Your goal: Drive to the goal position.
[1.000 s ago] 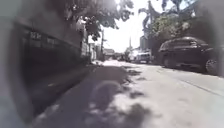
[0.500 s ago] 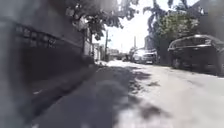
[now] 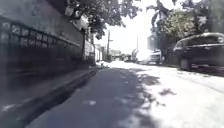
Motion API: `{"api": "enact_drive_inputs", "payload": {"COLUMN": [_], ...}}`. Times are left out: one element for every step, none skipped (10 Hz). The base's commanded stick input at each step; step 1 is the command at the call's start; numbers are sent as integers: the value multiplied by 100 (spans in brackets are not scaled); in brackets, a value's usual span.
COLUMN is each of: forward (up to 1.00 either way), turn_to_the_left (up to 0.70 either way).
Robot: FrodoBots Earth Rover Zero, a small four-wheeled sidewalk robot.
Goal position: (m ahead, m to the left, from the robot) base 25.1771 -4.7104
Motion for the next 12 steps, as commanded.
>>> {"api": "enact_drive_inputs", "payload": {"forward": [100,100,100,100,100,100,100,100,100,100,100,100], "turn_to_the_left": [25,7,2,2,2,2,2,2,2,-15,-33,-38]}}
